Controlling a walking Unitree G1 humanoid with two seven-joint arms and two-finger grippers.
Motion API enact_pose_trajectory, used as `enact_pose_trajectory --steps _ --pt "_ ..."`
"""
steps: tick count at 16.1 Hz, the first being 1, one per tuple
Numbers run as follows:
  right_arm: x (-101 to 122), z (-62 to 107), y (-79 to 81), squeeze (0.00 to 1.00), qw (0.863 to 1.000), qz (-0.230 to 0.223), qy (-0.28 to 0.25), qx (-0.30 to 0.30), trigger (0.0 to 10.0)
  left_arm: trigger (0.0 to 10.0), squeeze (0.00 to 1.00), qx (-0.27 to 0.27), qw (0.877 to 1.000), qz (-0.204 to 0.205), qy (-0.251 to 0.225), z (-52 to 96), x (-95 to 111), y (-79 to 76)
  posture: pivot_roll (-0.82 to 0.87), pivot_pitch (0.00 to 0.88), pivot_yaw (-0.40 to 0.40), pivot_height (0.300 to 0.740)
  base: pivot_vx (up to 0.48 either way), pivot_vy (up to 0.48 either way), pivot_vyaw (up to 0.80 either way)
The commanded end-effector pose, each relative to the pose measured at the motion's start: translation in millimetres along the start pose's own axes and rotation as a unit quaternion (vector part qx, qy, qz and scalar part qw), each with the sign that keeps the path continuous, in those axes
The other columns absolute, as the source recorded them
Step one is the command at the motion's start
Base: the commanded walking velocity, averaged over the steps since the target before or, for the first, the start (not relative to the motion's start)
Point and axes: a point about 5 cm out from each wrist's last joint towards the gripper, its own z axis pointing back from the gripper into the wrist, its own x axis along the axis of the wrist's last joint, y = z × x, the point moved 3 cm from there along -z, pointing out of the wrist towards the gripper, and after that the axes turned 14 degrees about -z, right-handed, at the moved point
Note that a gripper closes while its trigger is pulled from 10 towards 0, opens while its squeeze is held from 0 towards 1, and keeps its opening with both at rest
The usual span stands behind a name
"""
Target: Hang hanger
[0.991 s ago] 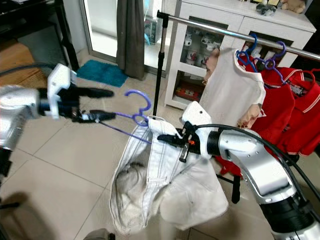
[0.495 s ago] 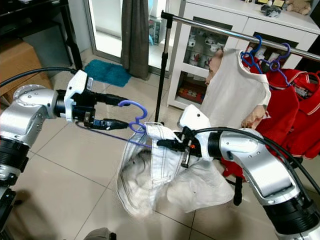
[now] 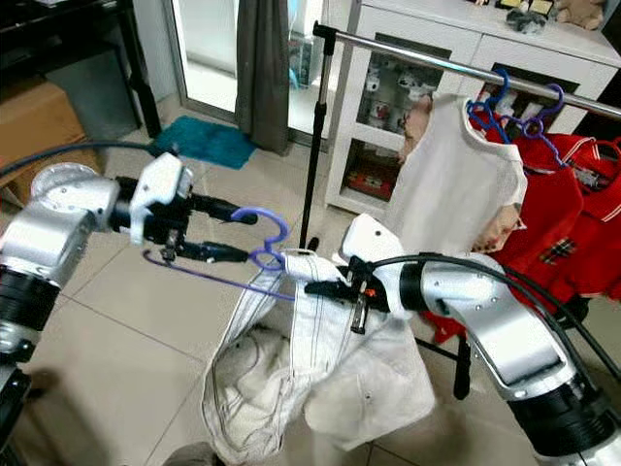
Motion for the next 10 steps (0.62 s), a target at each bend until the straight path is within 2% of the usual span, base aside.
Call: enact_pose_trajectory --steps 1,3,4,5,10 --pt "18 4.0 0.1 0.00 0.999 0.039 -0.025 0.000 0.0 10.0 0.00 0.012 1.000 0.014 0.013 3.9 -5 2.4 0.04 0.000 -0.054 0.740 0.000 0.000 0.00" --pt "16 4.9 -0.5 0.00 0.999 0.038 -0.023 0.000 0.0 10.0 0.00 0.037 0.999 0.039 -0.005 16.9 -2 8.4 0.04 0.000 -0.056 0.740 0.000 0.000 0.00" --pt "15 5.2 -1.3 0.00 0.999 0.037 -0.022 0.000 0.0 10.0 0.00 0.039 0.998 0.048 -0.024 28.4 3 9.0 0.05 0.000 -0.061 0.740 0.000 0.000 0.00" --pt "15 5.0 -2.0 0.00 0.999 0.037 -0.022 0.000 0.0 10.0 0.00 0.034 0.998 0.047 -0.030 31.8 5 7.8 0.05 0.000 -0.064 0.740 0.000 0.000 0.00" --pt "20 1.9 -1.2 0.00 0.999 0.043 -0.028 0.009 0.0 10.0 0.00 -0.002 0.998 0.032 -0.058 3.0 10 0.6 0.04 0.000 -0.061 0.740 0.000 0.000 0.00"
